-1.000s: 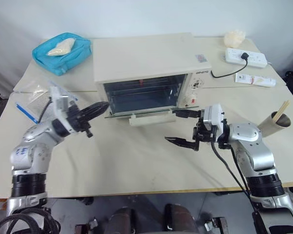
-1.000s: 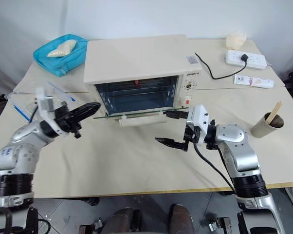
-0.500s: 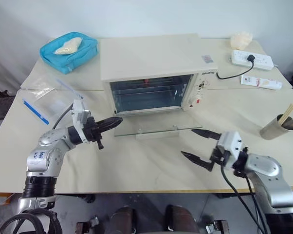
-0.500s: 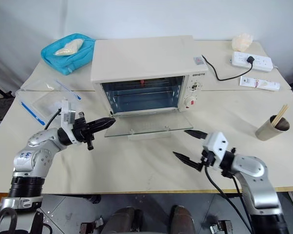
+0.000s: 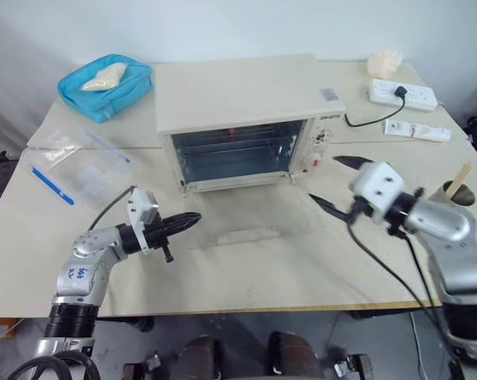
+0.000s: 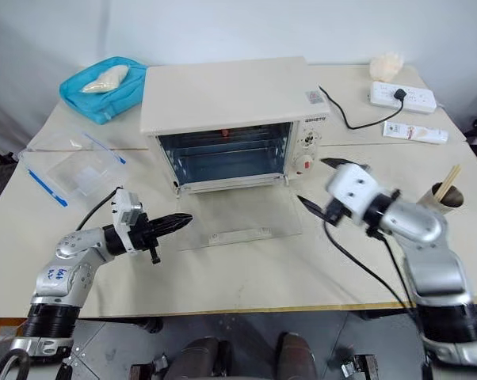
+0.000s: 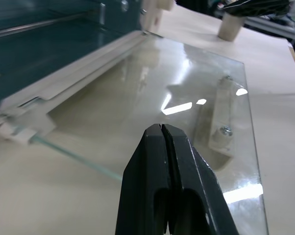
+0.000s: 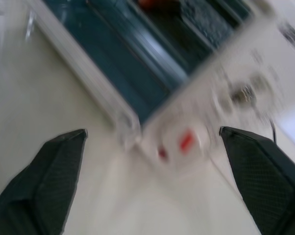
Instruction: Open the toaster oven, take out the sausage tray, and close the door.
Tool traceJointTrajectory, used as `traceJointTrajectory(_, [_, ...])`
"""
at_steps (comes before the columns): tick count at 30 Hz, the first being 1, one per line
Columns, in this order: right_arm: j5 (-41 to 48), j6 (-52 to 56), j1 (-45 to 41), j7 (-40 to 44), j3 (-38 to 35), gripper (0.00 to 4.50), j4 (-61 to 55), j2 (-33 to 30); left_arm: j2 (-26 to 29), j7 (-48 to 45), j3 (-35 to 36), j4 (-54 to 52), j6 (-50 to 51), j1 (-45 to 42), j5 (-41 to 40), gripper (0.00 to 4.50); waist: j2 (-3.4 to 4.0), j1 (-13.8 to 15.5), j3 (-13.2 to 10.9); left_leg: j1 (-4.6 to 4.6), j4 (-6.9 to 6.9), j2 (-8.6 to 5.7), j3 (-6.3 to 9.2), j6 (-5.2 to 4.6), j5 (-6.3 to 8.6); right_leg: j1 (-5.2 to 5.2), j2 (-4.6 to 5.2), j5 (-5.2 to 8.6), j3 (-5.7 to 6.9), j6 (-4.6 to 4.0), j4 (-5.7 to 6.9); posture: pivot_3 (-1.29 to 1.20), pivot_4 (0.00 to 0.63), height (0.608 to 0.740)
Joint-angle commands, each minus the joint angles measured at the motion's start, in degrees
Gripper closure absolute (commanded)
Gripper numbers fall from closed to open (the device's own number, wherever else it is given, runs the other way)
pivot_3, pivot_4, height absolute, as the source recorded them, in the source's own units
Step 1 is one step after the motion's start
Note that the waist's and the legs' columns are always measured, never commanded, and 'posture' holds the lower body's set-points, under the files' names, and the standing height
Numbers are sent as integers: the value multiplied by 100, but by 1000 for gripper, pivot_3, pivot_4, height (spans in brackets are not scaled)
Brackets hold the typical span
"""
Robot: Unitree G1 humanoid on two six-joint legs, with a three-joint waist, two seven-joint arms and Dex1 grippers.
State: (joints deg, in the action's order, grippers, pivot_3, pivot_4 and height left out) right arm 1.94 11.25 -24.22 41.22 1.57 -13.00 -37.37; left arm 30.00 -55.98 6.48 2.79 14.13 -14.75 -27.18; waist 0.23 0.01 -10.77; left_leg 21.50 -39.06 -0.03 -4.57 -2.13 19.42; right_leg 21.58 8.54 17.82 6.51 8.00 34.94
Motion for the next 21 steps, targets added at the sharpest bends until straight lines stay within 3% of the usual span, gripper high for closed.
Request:
traceJointTrajectory(1, [-849,-51,-535,-480,538,0,229,162,-89,224,536,-594,120,207,-562,4476,0,-10,0,2,-1,-4,3,-3,2,2,4,0,1,0,4,0,150,740])
traceJointTrajectory(3, [-945,-81,-771,-558,773,0,355,411,-74,377,753,-827,266,362,-738,4476,-2,-14,0,8,-3,-10,9,-7,4,3,8,-2,1,3,0,0,150,740])
traceJointTrajectory(6, [-1389,-316,-1089,-873,1092,0,666,690,-13,485,980,-1166,420,627,-925,3631,-2,-14,1,9,-3,-9,21,-6,4,-1,6,-2,11,4,1,0,150,740])
traceJointTrajectory(8, [-2197,-667,-1726,-1699,1575,0,1509,1134,58,630,1348,-1771,600,1190,-1184,3073,-3,-115,0,9,-4,-8,21,-6,4,-1,5,-2,13,4,3,0,150,740])
traceJointTrajectory(11, [-2653,-966,-2304,-2379,1829,0,2414,1582,101,802,1558,-2281,699,1588,-1341,2358,-3,-206,-1,7,-2,-5,13,-1,1,2,3,-1,7,3,2,0,150,740])
traceJointTrajectory(19, [-3271,-1711,-3183,-2913,2274,0,3919,2009,-22,1270,1398,-2903,612,1776,-1189,114,-3,-183,0,8,-1,-13,53,12,-7,-5,-1,4,1,-7,17,0,150,740])
traceJointTrajectory(21, [-3355,-1780,-3252,-2947,2333,0,4089,2089,-99,1403,1380,-2950,615,1758,-1239,51,-3,-195,0,9,3,-12,55,12,-7,-4,-2,4,4,-7,17,0,150,740])
